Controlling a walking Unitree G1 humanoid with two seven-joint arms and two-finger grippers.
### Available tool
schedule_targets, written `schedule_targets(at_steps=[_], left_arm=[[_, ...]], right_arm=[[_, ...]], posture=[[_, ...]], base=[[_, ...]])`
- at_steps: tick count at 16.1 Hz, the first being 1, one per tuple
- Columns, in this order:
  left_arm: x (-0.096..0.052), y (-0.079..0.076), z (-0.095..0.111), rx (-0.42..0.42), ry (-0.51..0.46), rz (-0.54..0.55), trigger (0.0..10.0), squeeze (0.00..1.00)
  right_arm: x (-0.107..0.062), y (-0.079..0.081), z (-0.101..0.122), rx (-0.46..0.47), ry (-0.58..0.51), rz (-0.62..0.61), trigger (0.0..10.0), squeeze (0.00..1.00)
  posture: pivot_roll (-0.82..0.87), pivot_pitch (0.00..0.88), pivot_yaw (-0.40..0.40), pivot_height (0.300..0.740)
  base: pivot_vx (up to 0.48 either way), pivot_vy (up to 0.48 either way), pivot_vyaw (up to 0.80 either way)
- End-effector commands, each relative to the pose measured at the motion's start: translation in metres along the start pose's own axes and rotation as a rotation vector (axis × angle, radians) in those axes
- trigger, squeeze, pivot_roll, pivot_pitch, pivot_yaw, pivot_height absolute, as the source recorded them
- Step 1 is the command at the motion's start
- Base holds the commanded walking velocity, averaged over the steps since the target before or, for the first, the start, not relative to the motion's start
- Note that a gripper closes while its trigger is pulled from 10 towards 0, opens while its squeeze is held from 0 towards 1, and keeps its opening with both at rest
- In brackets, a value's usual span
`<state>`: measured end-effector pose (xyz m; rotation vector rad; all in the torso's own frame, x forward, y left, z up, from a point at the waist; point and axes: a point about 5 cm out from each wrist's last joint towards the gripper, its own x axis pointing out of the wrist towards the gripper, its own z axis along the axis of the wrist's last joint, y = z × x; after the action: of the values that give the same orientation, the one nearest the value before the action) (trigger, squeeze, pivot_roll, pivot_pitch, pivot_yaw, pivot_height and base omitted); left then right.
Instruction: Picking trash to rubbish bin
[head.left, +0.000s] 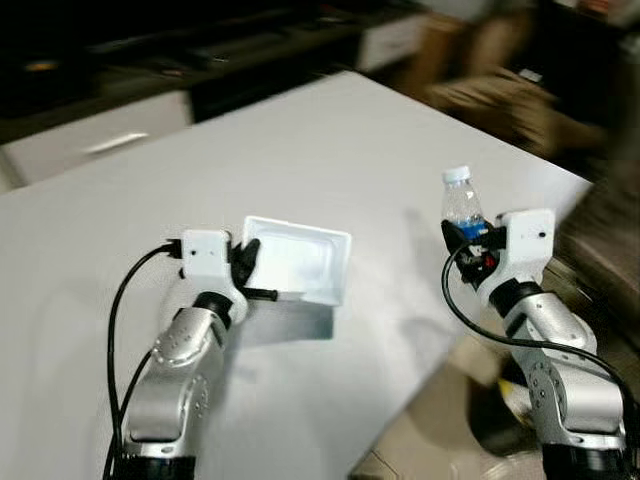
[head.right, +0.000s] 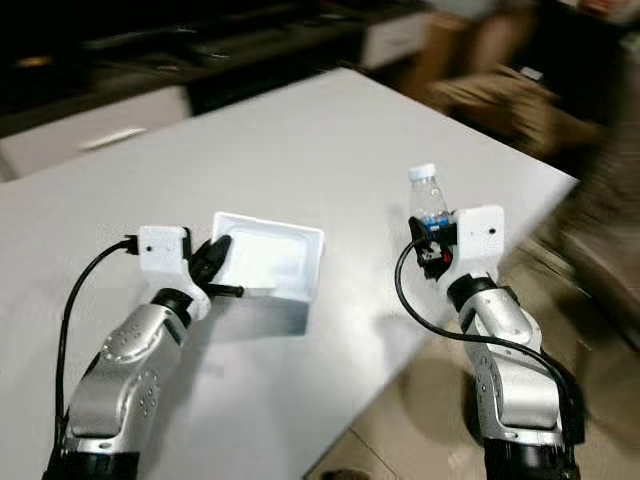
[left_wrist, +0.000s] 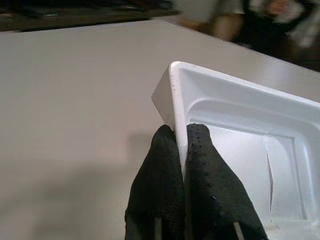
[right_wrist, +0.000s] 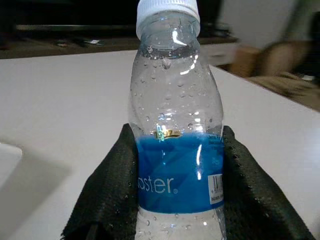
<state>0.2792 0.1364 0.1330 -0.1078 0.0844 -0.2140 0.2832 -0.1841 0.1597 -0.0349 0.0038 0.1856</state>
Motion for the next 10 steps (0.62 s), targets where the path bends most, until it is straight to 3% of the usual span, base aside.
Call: schedule_targets(at_steps=[1,2,6,10], left_arm=[[-0.003,-0.003,0.005,0.012,-0.032,-0.004,10.0,0.00],[-0.008,-0.003,0.001,0.095,-0.024,0.018,10.0,0.00],[-0.019,-0.003,-0.003,0.102,-0.018,0.042,10.0,0.00],[-0.024,-0.003,-0.004,0.172,-0.019,0.021,10.0,0.00]], right_arm=[[-0.004,0.003,0.004,-0.009,0.000,-0.008,10.0,0.00],[-0.011,0.009,-0.002,0.003,0.030,-0.001,10.0,0.00],[-0.017,0.022,-0.016,0.022,0.105,0.011,10.0,0.00],[-0.018,0.019,-0.031,-0.021,0.200,-0.055,10.0,0.00]], posture=[[-0.18,0.000,-0.051,0.740],[-0.17,0.000,-0.059,0.740],[-0.13,0.000,-0.108,0.740],[-0.12,0.000,-0.124,0.740]], base=[[0.000,0.000,-0.80],[0.000,0.000,-0.80],[0.000,0.000,-0.80],[0.000,0.000,-0.10]])
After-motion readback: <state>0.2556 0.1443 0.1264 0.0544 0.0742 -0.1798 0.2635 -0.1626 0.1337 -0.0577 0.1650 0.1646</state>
